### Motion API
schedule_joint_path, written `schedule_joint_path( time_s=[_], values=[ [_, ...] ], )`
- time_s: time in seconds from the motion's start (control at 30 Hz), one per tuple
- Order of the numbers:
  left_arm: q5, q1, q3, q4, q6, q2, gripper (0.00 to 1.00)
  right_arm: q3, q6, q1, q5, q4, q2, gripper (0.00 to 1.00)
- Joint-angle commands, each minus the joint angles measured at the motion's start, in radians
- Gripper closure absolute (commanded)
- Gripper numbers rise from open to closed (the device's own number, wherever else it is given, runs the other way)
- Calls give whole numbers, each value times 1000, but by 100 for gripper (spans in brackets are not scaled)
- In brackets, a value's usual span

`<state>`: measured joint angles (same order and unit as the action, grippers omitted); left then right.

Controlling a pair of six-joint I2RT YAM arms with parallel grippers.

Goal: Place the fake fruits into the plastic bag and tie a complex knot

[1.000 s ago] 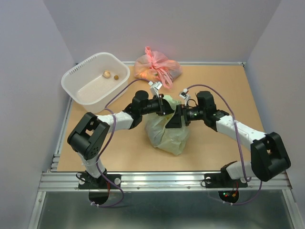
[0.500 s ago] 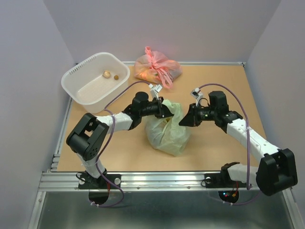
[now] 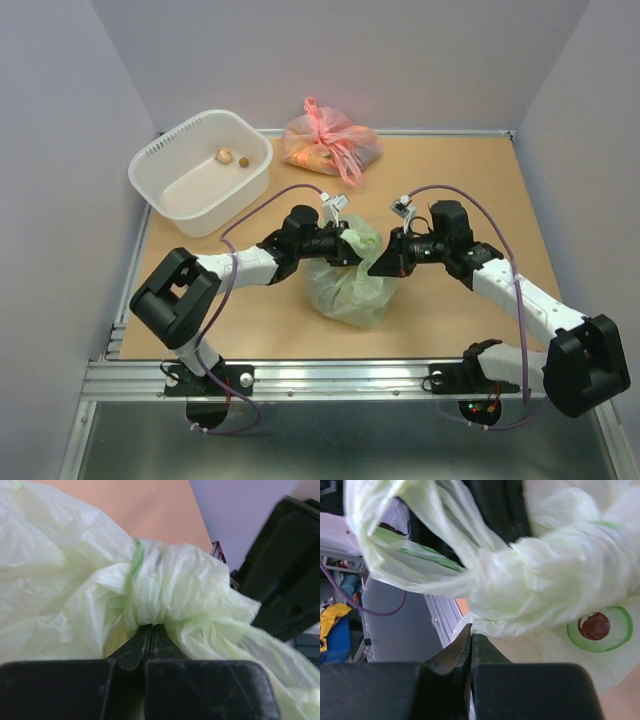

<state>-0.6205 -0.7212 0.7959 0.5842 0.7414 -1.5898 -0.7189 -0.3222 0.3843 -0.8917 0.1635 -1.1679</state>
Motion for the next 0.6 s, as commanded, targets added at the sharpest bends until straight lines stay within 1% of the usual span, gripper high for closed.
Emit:
schedule_joint_path(
  time_s=[0.0, 0.03, 0.1, 0.13, 0.2, 0.23, 0.3, 0.4, 0.47, 0.53, 0.57],
  values=[
    [-4, -15, 60, 124, 82, -81, 100, 41, -8, 33, -44, -70, 39, 99],
    [-4, -14, 74, 173, 98, -119, 100, 44, -2, 42, -49, -73, 43, 100],
    [-18, -14, 106, 242, 148, -145, 100, 55, 0, 70, -47, -77, 56, 100],
    [-21, -14, 126, 302, 165, -165, 100, 62, -8, 74, -47, -84, 63, 100],
    [-33, -14, 147, 347, 184, -183, 100, 90, -29, 91, -47, -113, 65, 100],
    [-36, -12, 155, 364, 203, -191, 100, 101, -41, 93, -47, -152, 62, 99],
    [-42, -4, 164, 451, 258, -208, 100, 124, -83, 97, -43, -224, 51, 100],
    [-64, 0, 169, 502, 295, -213, 100, 116, -106, 97, -24, -278, 45, 99],
    [-74, 0, 166, 520, 309, -210, 100, 107, -116, 97, -20, -279, 47, 99],
    [-102, 0, 152, 546, 312, -205, 100, 89, -110, 82, -13, -222, 74, 79],
    [-111, 2, 143, 548, 303, -194, 100, 41, -54, 70, 3, -170, 86, 62]
  ],
)
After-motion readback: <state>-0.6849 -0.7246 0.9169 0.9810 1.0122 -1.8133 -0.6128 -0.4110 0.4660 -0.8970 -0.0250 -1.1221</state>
